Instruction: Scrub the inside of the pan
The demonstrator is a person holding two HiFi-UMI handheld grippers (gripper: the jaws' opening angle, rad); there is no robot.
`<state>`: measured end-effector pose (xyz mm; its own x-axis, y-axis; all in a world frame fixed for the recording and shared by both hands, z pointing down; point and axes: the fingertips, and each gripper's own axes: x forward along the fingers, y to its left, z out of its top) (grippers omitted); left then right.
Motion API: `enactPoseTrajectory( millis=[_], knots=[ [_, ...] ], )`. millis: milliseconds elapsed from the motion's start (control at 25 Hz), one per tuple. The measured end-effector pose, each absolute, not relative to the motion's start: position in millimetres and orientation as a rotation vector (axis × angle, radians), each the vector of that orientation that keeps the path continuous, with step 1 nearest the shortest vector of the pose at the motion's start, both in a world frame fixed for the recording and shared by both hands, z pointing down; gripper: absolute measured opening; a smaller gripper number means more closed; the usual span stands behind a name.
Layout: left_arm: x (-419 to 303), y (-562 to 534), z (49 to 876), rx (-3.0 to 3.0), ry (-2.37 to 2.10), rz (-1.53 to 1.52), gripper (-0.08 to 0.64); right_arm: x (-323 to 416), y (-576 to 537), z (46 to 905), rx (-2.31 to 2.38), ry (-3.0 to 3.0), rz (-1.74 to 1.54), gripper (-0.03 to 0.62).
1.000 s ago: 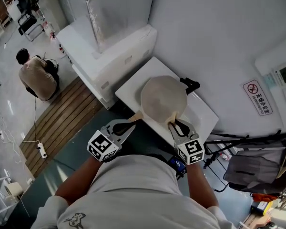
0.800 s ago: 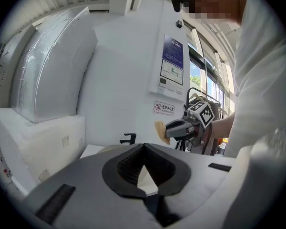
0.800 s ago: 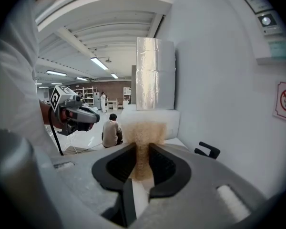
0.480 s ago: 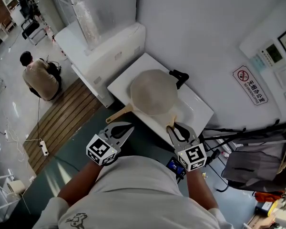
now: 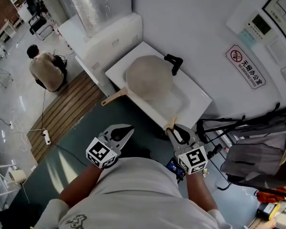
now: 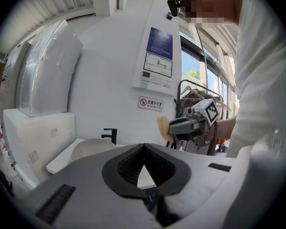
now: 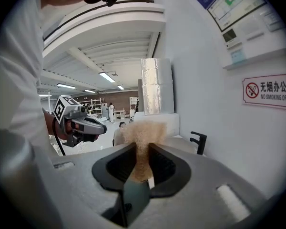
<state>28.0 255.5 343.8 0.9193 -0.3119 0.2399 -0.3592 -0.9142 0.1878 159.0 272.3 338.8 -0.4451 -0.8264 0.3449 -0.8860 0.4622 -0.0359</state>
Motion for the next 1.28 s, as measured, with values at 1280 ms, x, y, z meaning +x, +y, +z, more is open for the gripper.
enactPoseTrajectory(
  millis=[1280],
  knots=[
    [-157, 356, 280, 2.936, -0.507, 0.241, -0.002, -3, 390, 290, 1.587, -2.447, 0.244, 0.08]
  ],
)
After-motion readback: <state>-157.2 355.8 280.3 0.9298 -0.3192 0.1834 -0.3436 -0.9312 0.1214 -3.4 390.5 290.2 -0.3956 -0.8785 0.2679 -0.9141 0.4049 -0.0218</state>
